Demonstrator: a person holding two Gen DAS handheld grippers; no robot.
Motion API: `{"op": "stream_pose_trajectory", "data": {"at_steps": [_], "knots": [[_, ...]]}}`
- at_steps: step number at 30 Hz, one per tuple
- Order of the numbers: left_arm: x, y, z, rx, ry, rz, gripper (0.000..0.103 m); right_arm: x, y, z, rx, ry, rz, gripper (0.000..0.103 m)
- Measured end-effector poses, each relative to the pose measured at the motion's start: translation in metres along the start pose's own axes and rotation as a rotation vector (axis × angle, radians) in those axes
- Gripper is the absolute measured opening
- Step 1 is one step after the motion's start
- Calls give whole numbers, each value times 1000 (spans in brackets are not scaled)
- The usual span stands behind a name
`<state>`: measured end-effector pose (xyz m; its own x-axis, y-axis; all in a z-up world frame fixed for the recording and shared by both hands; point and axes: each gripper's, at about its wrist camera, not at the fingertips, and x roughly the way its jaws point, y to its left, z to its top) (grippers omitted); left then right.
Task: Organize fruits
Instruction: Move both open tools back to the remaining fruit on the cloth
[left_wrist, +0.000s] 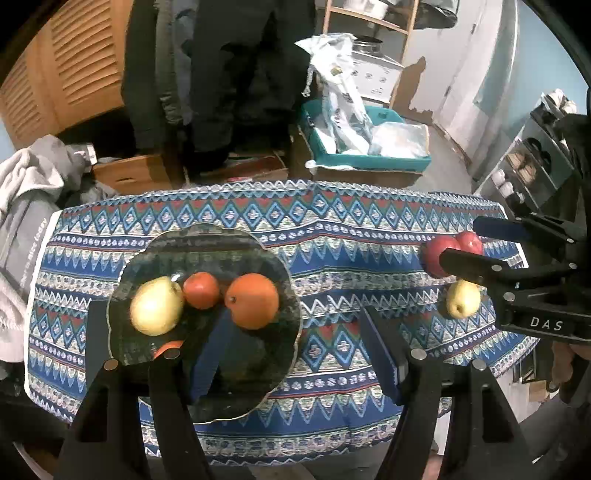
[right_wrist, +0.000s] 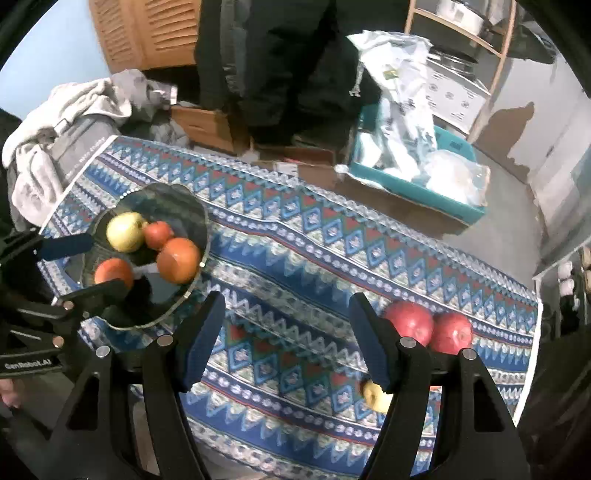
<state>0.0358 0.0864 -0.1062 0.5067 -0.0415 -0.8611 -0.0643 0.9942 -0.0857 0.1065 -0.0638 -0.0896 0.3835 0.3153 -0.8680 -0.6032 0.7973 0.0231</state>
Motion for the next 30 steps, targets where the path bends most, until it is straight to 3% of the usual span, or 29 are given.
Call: {"op": "stream_pose_trajectory", "data": {"at_steps": [19,30], "knots": [[12,-76,8,153,6,-3,78,-9,-92,-49,126,21,-54,70],[45,-112,17,232,27,-4,79,18,-154,-78,262,90,-69,70]]}}
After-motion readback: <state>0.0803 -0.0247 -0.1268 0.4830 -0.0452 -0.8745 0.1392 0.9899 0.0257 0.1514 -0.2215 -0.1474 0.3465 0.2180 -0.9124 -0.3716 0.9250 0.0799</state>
